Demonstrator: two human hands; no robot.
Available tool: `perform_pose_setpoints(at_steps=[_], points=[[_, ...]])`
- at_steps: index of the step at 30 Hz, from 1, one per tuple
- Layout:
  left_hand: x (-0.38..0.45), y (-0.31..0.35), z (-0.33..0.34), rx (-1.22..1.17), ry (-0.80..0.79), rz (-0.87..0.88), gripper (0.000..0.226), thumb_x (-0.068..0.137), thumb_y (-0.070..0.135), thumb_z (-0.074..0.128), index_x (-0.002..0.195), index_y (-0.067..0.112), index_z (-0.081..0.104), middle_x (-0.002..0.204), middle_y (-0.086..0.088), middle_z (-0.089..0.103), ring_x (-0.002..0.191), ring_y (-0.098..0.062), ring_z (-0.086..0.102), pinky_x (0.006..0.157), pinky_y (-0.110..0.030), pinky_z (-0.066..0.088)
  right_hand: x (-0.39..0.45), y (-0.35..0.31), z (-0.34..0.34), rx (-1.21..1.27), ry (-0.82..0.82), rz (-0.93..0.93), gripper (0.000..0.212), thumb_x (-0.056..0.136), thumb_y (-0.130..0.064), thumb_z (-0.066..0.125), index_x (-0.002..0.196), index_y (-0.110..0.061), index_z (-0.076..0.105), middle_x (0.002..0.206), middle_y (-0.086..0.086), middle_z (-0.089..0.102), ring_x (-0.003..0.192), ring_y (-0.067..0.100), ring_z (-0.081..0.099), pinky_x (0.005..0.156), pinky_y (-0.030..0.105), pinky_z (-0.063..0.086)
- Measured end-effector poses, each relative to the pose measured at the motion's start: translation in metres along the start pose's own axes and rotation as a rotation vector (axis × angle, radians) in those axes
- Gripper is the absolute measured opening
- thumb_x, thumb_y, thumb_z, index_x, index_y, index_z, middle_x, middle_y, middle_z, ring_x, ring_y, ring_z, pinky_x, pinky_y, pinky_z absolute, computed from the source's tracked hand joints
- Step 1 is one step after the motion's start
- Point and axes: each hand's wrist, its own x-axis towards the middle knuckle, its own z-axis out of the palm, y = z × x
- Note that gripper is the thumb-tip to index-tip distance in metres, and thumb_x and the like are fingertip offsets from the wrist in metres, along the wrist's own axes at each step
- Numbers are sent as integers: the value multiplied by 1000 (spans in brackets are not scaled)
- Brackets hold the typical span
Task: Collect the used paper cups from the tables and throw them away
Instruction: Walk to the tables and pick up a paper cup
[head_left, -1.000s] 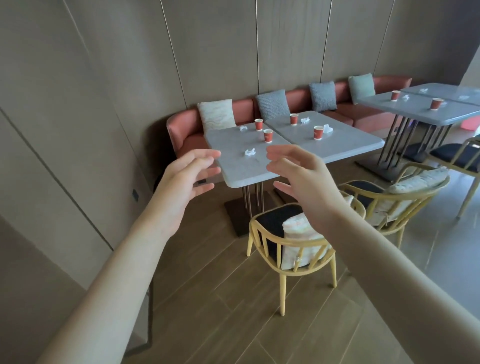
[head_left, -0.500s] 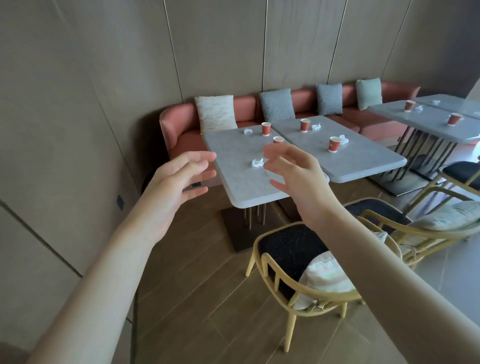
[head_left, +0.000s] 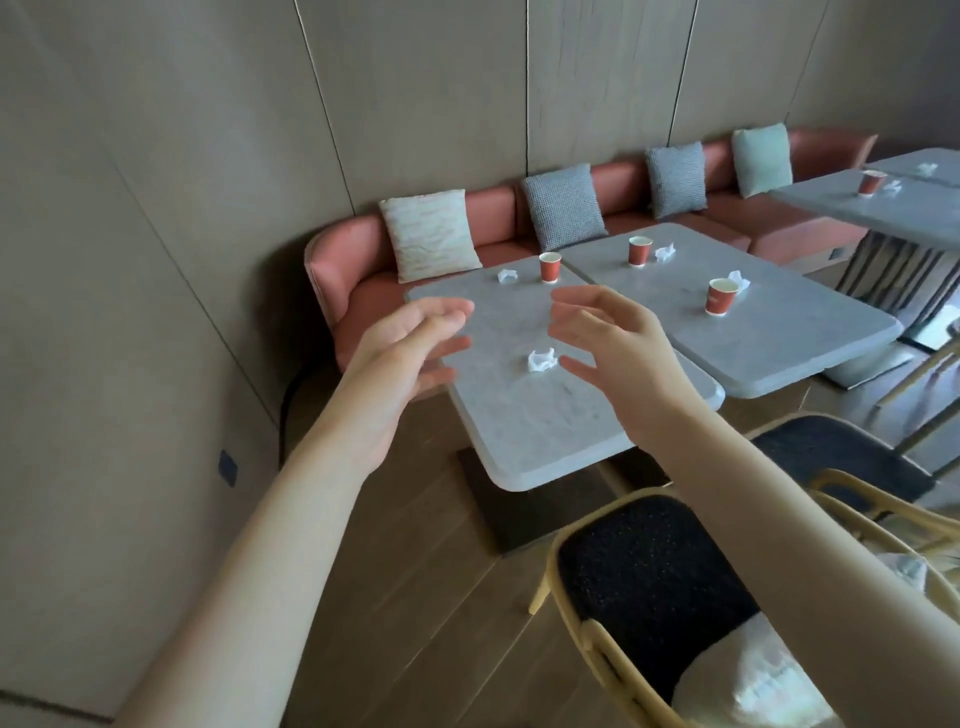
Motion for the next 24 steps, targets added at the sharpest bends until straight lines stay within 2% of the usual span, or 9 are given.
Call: perform_pose_setpoints(at_steps=[3,6,14,19,24], points=[[62,-3,-8,22,-15,2,23,82,41,62,98,35,77,122,8,72,111,-8,70,87,-28,52,60,1,3,32,29,22,24,97,-11,56,114,-21,68,113,-4,69,107,8,66,101,41,51],[113,-12,-23,22,-13,11,21,83,40,61,96,36,77,121,8,72,111,-8,69,89,-30,52,115,7,12,43,59,32,24,95,-9,55,113,-18,69,106,-3,68,104,11,65,101,42,51],[214,-47,-64,12,-57,-33,23,83,39,61,101,34,76,122,9,71,113,-9,68,93,-33,52,223,31,51,27,126,80,21,96,-12,55,113,-15,68,99,-2,67,103,13,64,99,42,51],[280,-73,-100,21,-125,-56,17,95,30,62,107,28,73,124,8,70,116,-11,67,99,-36,52,280,50,92,-6,182,85,20,95,-10,56,105,-21,69,103,-3,69,109,18,66,98,42,52],[349,-92,-158,20,-180,-55,18,99,24,57,111,27,71,124,6,69,119,-14,65,99,-35,52,333,65,148,-6,257,101,16,94,-14,59,97,-26,69,94,-6,68,107,20,66,97,43,52]])
